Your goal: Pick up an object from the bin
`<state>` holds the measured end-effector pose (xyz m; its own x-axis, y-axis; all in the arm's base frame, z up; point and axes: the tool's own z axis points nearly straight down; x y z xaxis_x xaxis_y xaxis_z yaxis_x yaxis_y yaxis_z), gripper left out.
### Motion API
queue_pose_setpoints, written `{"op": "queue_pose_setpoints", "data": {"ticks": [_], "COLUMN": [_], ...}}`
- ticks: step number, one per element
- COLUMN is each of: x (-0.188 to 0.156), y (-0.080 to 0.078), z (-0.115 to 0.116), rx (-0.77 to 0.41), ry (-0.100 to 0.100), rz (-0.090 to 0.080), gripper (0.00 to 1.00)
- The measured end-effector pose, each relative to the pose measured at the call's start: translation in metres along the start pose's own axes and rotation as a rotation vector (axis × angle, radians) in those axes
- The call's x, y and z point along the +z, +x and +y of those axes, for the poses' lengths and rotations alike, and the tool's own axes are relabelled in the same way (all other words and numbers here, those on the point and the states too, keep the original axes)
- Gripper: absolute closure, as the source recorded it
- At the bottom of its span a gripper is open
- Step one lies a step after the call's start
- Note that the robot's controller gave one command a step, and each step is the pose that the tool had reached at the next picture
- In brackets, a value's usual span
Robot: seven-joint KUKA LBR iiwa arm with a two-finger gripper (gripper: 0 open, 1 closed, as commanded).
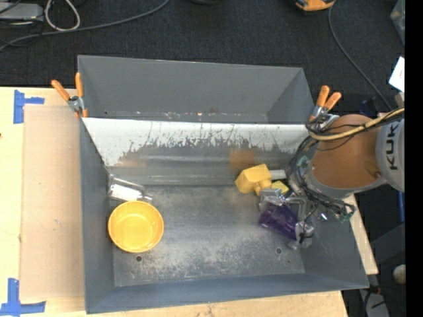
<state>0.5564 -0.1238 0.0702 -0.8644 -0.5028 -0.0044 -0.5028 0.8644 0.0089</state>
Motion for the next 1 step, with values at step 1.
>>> {"op": "queue_pose_setpoints", "data": {"ticks": [1], "x": [-0.0001], "y": [-0.0017], "z": [0.0017], "rx": [-0.186], "ry": [-0.006], "rz": [-0.003], "gripper": [1.0]}}
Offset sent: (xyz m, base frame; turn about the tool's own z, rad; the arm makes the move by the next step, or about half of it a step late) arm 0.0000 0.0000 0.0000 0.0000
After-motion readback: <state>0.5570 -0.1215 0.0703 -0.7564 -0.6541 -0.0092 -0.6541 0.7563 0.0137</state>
